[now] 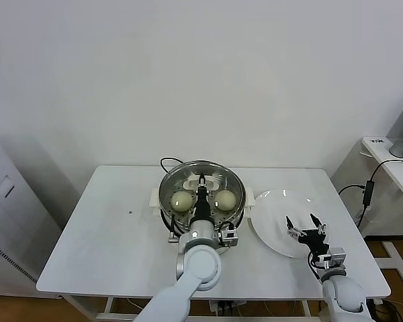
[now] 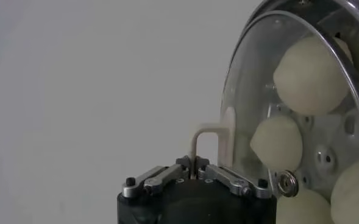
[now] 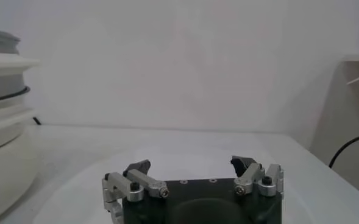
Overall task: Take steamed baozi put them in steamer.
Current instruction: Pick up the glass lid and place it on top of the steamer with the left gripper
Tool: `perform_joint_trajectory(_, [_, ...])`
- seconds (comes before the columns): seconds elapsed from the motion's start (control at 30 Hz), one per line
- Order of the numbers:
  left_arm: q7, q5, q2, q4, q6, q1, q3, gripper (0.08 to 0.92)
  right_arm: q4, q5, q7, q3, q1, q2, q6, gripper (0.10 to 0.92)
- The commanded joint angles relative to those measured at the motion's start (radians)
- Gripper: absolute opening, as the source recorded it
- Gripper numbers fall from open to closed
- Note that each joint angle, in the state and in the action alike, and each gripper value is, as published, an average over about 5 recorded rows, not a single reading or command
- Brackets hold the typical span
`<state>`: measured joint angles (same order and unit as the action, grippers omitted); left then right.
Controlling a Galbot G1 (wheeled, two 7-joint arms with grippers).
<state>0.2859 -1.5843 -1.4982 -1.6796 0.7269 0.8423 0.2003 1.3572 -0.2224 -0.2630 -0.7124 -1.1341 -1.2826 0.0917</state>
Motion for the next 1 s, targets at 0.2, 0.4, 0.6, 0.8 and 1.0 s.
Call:
perform_joint_trajectory(0.2, [-0.005, 0.0, -0.009, -0.001, 0.0, 0.012, -0.007, 0.104, -0.005, 0.005, -0.003, -0.001, -0.001, -0.005, 0.003, 0.823])
perform_joint_trajectory(0.4, [-0.004, 0.0, -0.012, 0.001, 0.0, 0.022, -0.008, 0.104, -0.005, 0.006, -0.005, -0.001, -0.004, -0.009, 0.004, 0.823])
perform_joint_trajectory(0.6, [-0.02, 0.067, -0.004, -0.014, 0.034, 0.031, -0.009, 0.104, 0.001, 0.004, -0.007, -0.006, -0.005, -0.006, 0.004, 0.823])
perform_joint_trajectory(0.8, [-0.032, 0.277, 0.056, -0.16, -0.005, 0.054, -0.034, 0.204, 0.001, 0.002, -0.01, -0.008, -0.005, 0.0, 0.004, 0.823])
perform_joint_trajectory(1.0, [-0.01, 0.674, 0.167, -0.39, -0.165, 0.101, -0.088, 0.377, -0.002, -0.005, -0.011, -0.007, 0.001, 0.003, 0.003, 0.823])
